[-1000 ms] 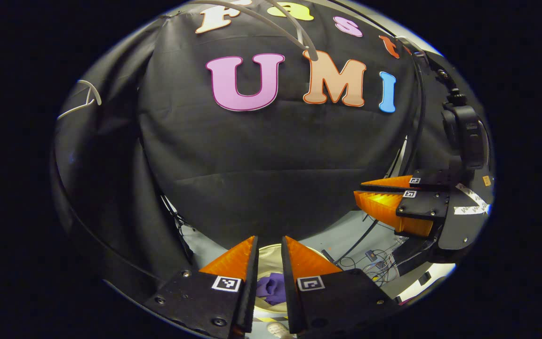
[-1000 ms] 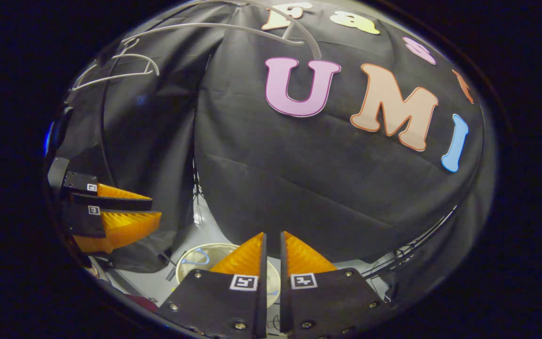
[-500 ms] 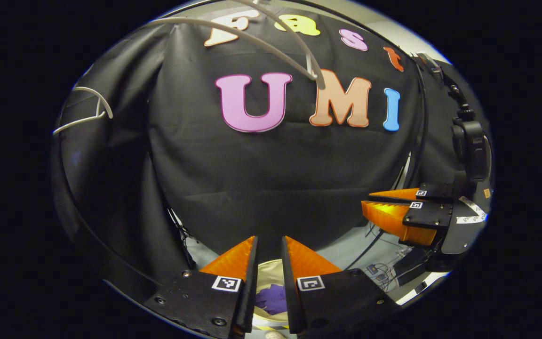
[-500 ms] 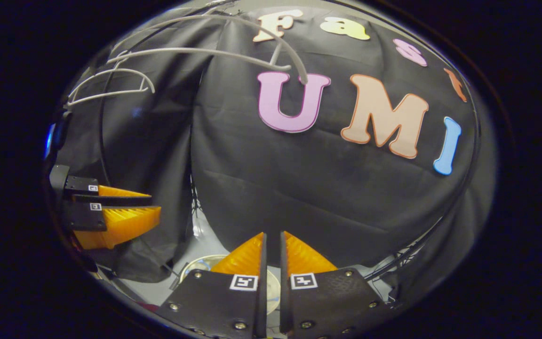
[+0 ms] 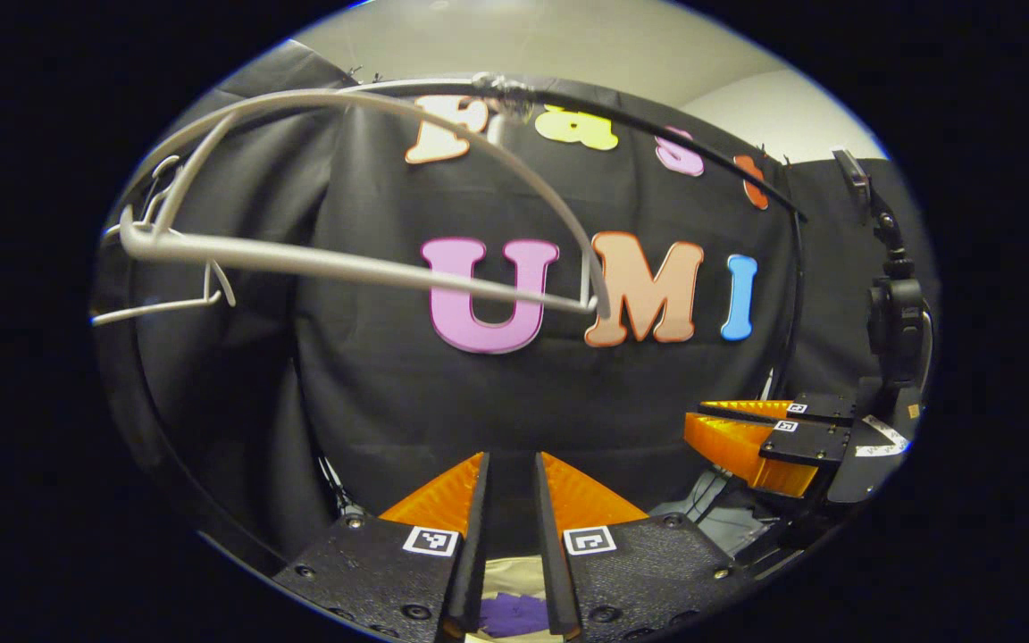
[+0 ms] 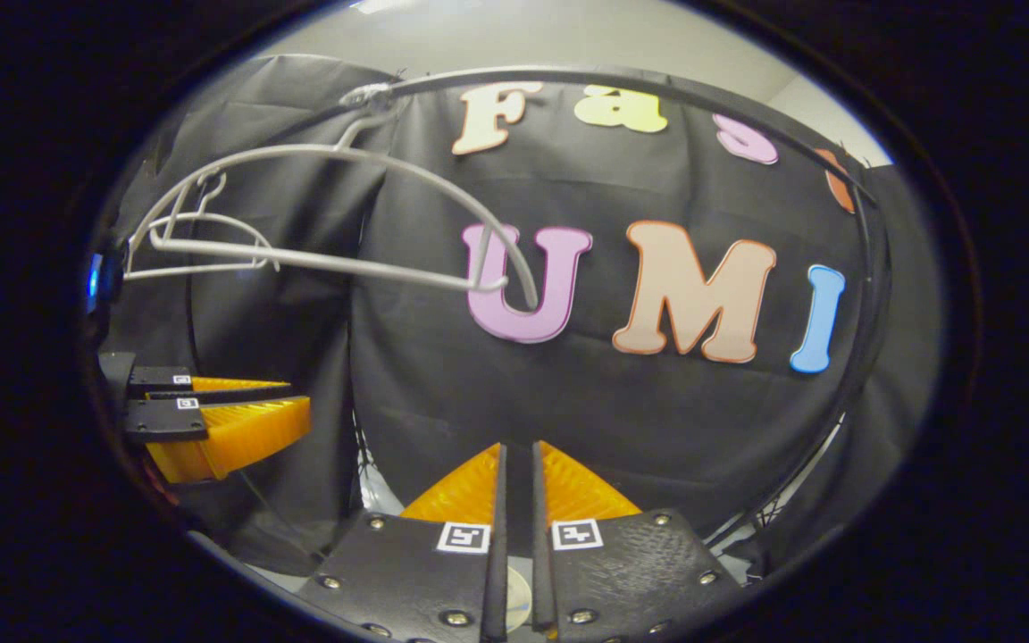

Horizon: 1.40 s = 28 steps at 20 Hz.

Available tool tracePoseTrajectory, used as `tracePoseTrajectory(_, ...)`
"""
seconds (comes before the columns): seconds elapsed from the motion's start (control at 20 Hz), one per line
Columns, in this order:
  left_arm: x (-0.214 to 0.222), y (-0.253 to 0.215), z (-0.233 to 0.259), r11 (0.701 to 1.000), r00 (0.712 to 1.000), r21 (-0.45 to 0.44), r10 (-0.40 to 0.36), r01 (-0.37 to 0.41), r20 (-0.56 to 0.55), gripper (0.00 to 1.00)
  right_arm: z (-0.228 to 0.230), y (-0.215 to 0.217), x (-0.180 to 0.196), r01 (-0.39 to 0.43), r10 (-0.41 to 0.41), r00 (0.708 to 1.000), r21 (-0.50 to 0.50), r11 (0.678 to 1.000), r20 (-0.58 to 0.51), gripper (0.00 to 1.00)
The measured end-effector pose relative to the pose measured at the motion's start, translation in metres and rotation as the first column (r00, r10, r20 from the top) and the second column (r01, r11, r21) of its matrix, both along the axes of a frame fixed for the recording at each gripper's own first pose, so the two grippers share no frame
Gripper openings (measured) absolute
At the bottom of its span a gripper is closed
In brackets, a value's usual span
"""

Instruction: Grasp the clothes on the hanger with both hands and then place them into the laundry hamper below.

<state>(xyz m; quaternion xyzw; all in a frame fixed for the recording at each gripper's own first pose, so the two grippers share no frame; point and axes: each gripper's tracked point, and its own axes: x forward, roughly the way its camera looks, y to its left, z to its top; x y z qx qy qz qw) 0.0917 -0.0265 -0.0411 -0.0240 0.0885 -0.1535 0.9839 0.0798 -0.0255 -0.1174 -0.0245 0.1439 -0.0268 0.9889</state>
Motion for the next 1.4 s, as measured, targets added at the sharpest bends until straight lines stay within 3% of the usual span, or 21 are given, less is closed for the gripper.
tracePoseTrajectory(0.05,-0.003,0.002,0.011,1.0,1.0,-0.012,0.0,0.0,0.021,0.29,0.011,-0.002,-0.001,0.005,-0.005,1.0,0.006,1.0,0.022,0.11)
tracePoseTrajectory(0.15,-0.006,0.004,0.033,0.999,0.998,-0.034,0.005,-0.003,0.059,0.32,0.031,-0.005,-0.002,0.015,-0.015,0.998,0.01,1.0,0.062,0.11)
tracePoseTrajectory(0.25,-0.002,-0.004,0.053,0.999,0.995,-0.053,0.006,-0.001,0.097,0.26,0.049,-0.01,-0.006,0.025,-0.025,0.995,0.01,1.0,0.096,0.11)
tracePoseTrajectory(0.4,-0.003,-0.007,0.075,0.998,0.99,-0.063,0.012,-0.003,0.143,0.25,0.071,-0.019,-0.011,0.038,-0.038,0.99,-0.002,0.999,0.138,0.11)
tracePoseTrajectory(0.45,-0.003,-0.007,0.083,0.998,0.987,-0.065,0.013,-0.002,0.159,0.29,0.078,-0.021,-0.013,0.041,-0.039,0.988,-0.005,0.999,0.149,0.11)
tracePoseTrajectory(0.9,-0.024,-0.002,0.121,0.997,0.962,-0.067,0.053,-0.036,0.266,0.25,0.14,-0.022,-0.027,0.039,-0.035,0.965,-0.009,0.999,0.26,0.11)
tracePoseTrajectory(1.1,-0.03,0.002,0.128,0.995,0.954,-0.072,0.082,-0.064,0.289,0.29,0.157,-0.02,-0.029,0.038,-0.03,0.955,-0.022,0.999,0.296,0.15)
tracePoseTrajectory(1.15,-0.031,0.002,0.129,0.995,0.952,-0.072,0.087,-0.069,0.293,0.32,0.161,-0.019,-0.03,0.038,-0.026,0.952,-0.033,0.999,0.304,0.11)
tracePoseTrajectory(1.25,-0.029,0.001,0.128,0.995,0.95,-0.07,0.094,-0.077,0.298,0.29,0.168,-0.016,-0.032,0.031,-0.015,0.948,-0.046,0.998,0.318,0.11)
tracePoseTrajectory(1.4,-0.03,-0.002,0.133,0.994,0.946,-0.07,0.105,-0.088,0.306,0.39,0.173,-0.011,-0.029,0.025,-0.007,0.944,-0.049,0.998,0.33,0.1)
